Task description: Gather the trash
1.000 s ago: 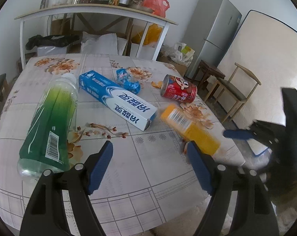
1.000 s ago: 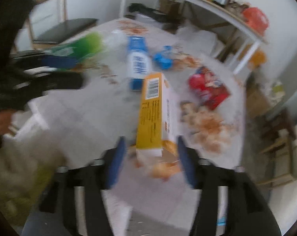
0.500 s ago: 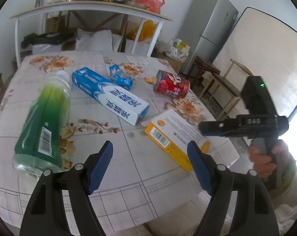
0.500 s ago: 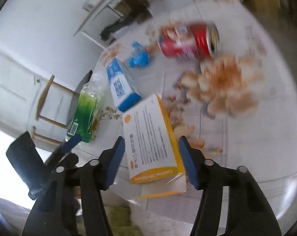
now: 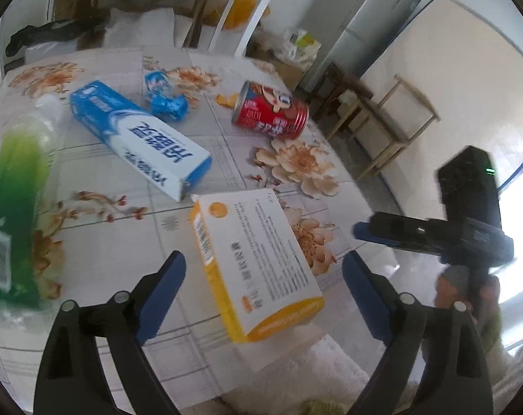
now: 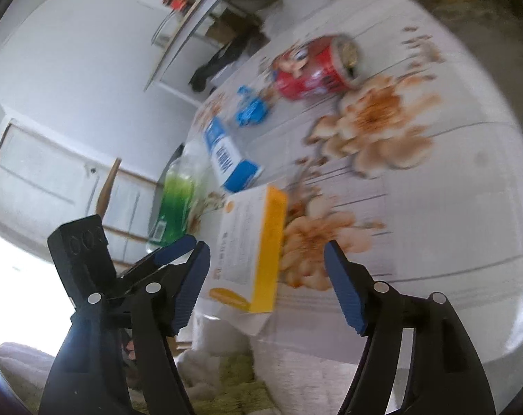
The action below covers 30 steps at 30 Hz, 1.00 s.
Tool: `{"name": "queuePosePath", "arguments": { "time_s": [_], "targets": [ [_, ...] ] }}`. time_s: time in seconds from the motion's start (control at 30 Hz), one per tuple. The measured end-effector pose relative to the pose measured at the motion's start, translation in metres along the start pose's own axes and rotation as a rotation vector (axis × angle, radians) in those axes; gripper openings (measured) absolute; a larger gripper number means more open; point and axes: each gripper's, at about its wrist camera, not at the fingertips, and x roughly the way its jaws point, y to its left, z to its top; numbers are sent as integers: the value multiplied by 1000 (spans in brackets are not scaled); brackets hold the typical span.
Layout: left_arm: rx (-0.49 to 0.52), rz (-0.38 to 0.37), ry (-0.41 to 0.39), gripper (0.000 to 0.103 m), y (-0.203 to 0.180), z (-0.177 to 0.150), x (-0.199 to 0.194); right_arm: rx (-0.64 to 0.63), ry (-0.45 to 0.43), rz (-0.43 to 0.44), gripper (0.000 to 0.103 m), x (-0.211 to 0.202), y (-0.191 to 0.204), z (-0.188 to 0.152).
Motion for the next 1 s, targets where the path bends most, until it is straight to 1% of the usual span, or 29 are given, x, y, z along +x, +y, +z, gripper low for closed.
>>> {"name": "queuePosePath", "arguments": {
  "time_s": [0.07, 0.1, 0.23, 0.37, 0.43, 0.57, 0.67, 0.83, 0.9, 0.93, 1.0],
  "targets": [
    [6, 38, 36, 91, -8, 5, 14, 2, -26, -31, 68, -6, -4, -2],
    [12, 78, 55, 91, -13, 6, 23, 3, -37, -44, 68, -9, -5, -4],
    [36, 167, 93, 91, -20, 5, 43, 5, -66, -80, 68, -16, -11, -5],
    [64, 209, 103, 91, -24, -1, 53, -42, -96, -150, 69, -26, -13, -3],
    [67, 233, 102, 90, -23, -4, 54, -92, -115, -186, 72, -29, -8, 1],
    [50, 216, 101, 82, -17, -6, 53, -174, -137, -243, 74, -29, 1, 16],
    [53, 214, 92, 79, -15, -7, 49, -251, -168, -276, 77, -26, 12, 30],
    [62, 213, 82, 78, -11, -13, 41, -384, -225, -340, 85, -14, 35, 55],
    [60, 208, 81, 78, -8, -15, 38, -478, -226, -345, 89, -6, 48, 64],
    [56, 203, 80, 78, -7, -16, 37, -546, -226, -350, 91, 0, 56, 69],
    [52, 195, 77, 77, -4, -18, 34, -627, -223, -377, 92, 9, 65, 76]
  ]
}}
